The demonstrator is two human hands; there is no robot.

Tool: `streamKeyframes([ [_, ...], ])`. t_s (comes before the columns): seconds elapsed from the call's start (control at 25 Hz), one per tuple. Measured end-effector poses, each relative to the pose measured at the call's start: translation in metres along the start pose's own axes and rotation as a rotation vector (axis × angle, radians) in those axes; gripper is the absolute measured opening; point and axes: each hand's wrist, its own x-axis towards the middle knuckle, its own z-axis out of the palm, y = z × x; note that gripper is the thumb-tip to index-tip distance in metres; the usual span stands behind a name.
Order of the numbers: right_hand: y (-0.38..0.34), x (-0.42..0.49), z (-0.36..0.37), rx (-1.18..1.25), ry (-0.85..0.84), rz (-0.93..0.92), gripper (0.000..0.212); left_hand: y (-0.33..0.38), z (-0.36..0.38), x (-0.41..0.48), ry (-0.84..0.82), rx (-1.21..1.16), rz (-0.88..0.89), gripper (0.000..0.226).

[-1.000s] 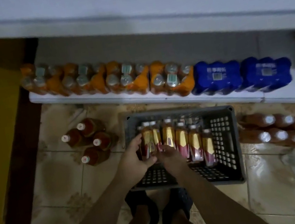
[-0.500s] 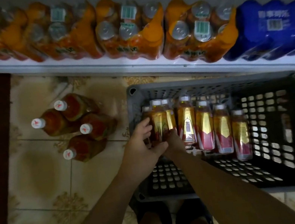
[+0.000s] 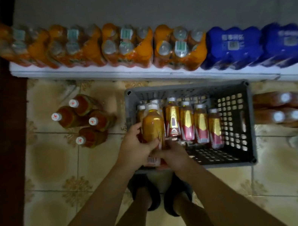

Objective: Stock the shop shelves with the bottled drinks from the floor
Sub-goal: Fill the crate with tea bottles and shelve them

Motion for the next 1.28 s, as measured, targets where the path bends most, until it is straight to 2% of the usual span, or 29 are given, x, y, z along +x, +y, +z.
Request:
streamKeyframes([
  [0.08, -0.018, -0.058, 0.01, 0.005, 0.01, -0.118, 0.049, 0.03, -0.011, -0.042, 0.008, -0.041, -0.016, 0.076],
  [0.16, -0.044, -0.122, 0.022, -0.09, 0.075, -0.231, 0.054, 0.066, -0.022, -0.095, 0.012, -0.068, 0.011, 0.069],
  [0.28, -0.092, -0.214, 0.039, -0.233, 0.169, -0.449, 0.043, 0.124, -0.03, -0.17, 0.127, -0.088, 0.119, 0.067],
  [0.4, -0.147, -0.306, 0.043, -0.379, 0.26, -0.657, 0.047, 0.196, -0.045, -0.241, 0.204, -0.152, 0.257, 0.068],
  [0.52, -0.195, -0.385, 0.036, -0.427, 0.211, -0.808, 0.045, 0.254, -0.069, -0.3, 0.16, -0.225, 0.393, 0.069],
  [0.64, -0.24, -0.446, 0.023, -0.465, 0.103, -0.874, 0.035, 0.298, -0.09, -0.345, 0.126, -0.271, 0.54, 0.065],
  [0.8, -0.289, -0.503, 0.016, -0.499, 0.054, -0.989, 0.053, 0.351, -0.11, -0.393, -0.003, -0.317, 0.686, 0.056],
  [1.0, -0.341, -0.538, 0.03, -0.561, 0.059, -1.108, 0.064, 0.396, -0.14, -0.415, -0.037, -0.354, 0.803, 0.073],
  [1.16, -0.385, -0.553, 0.055, -0.552, 0.098, -1.172, 0.064, 0.43, -0.173, -0.414, -0.048, -0.312, 0.897, 0.072],
  [1.28, -0.421, -0.555, 0.074, -0.489, 0.187, -1.214, 0.06, 0.467, -0.2, -0.404, -0.038, -0.241, 0.987, 0.07],
])
